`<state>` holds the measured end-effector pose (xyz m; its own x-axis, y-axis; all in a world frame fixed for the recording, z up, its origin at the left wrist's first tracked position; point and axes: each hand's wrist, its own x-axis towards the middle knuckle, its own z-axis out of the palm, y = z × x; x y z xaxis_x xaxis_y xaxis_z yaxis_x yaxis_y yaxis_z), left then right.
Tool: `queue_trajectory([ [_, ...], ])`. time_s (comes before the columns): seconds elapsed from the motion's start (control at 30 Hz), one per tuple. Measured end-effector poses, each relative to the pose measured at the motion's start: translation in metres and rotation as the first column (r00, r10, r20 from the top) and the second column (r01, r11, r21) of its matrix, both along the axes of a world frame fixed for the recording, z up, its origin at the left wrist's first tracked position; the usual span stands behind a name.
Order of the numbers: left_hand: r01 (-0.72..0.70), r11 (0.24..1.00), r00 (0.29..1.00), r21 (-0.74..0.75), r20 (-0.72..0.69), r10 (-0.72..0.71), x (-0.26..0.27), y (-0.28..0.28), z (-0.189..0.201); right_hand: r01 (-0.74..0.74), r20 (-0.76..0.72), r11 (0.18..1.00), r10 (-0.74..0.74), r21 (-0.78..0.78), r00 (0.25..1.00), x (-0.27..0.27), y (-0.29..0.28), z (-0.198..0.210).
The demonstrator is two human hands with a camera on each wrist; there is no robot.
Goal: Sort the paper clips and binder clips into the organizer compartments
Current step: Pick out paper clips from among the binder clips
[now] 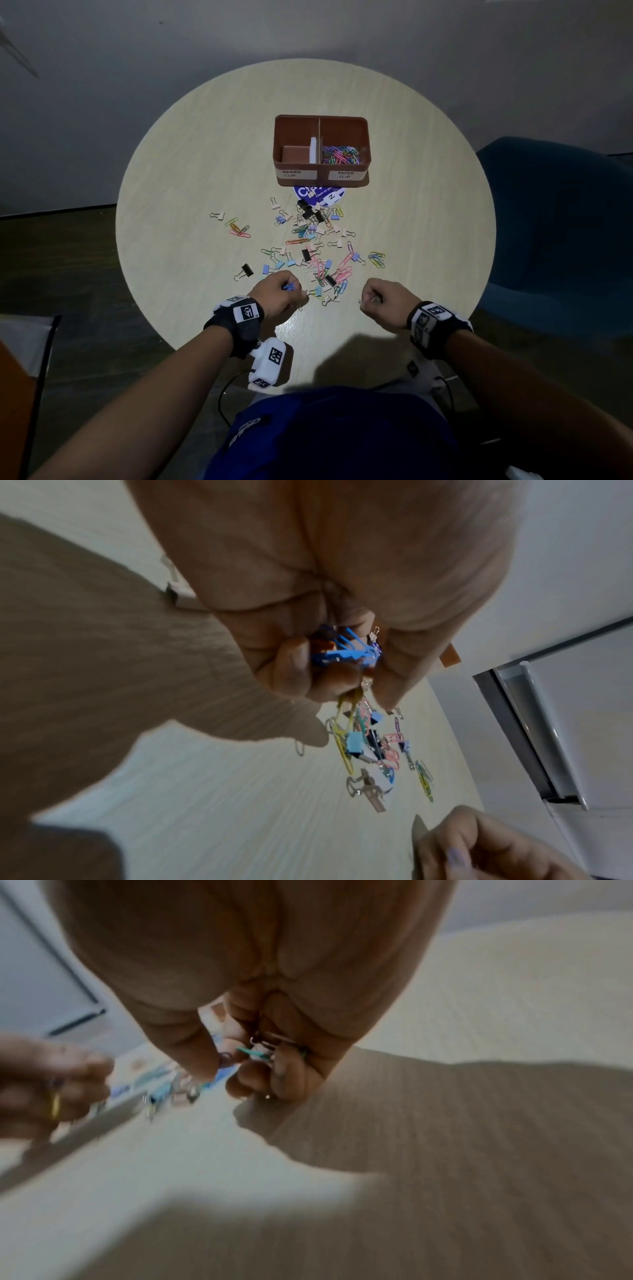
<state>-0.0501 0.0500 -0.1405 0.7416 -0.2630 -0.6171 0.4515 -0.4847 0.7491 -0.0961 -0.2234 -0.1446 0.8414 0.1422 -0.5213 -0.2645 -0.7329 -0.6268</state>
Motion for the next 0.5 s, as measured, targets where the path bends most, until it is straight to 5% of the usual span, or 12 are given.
queue_trajectory([
  [0.23,-0.089,0.996,0.993,-0.030,-0.083,0.086,0.002,-0.008,0.009,0.210,-0.120,0.939,-0.184,0.273,0.976,0.021,0.008,-0.001],
  [0.37,-0.086,0.995,0.992,-0.049,-0.092,0.081,0.002,-0.002,0.010,0.286,-0.166,0.936,-0.255,0.204,0.953,0.032,0.021,-0.003],
  [0.5,-0.068,0.997,0.995,0.025,-0.076,0.069,0.005,0.003,0.010,0.196,-0.037,0.980,-0.196,0.004,0.980,0.037,0.029,-0.002],
])
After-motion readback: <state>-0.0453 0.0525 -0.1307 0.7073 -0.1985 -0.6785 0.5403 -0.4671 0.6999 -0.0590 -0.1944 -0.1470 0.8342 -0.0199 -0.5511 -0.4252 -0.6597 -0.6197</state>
